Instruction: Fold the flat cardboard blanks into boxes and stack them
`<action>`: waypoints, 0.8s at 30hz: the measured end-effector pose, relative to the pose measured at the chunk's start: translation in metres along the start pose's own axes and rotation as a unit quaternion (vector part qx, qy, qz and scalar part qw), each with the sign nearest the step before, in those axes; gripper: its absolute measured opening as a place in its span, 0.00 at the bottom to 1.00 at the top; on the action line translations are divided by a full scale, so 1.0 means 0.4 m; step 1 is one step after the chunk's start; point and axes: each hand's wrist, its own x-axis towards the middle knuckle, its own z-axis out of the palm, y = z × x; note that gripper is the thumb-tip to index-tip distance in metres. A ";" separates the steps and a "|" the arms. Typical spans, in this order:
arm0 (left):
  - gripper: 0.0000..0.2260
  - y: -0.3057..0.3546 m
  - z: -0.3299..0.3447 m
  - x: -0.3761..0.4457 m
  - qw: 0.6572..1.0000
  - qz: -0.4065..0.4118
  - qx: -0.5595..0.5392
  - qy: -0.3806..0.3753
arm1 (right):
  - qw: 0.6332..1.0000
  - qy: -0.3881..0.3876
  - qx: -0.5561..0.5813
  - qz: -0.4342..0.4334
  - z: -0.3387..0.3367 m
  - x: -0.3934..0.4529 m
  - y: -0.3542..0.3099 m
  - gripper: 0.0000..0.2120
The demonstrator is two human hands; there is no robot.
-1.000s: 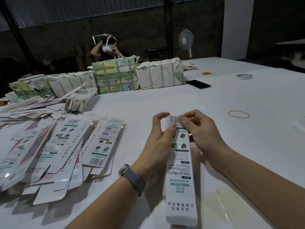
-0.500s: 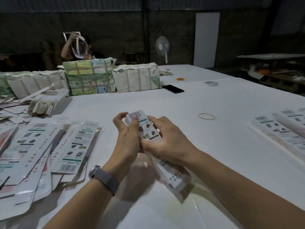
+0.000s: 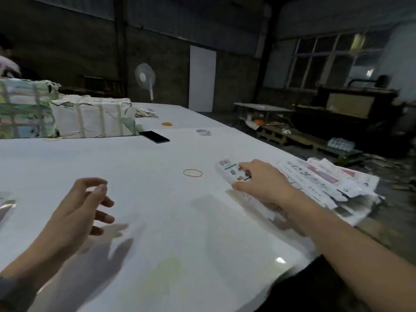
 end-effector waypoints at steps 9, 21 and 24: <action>0.09 0.015 0.013 -0.022 0.999 -0.015 0.039 -0.031 | 0.972 0.081 -0.194 0.100 0.021 0.070 0.261 0.16; 0.10 0.033 0.005 -0.022 0.982 0.019 0.186 -0.015 | 0.961 0.038 0.213 -0.169 0.113 0.031 -0.333 0.06; 0.09 0.030 -0.022 -0.011 0.958 0.020 0.287 0.017 | 0.930 0.014 0.294 -0.219 0.168 0.008 -0.491 0.04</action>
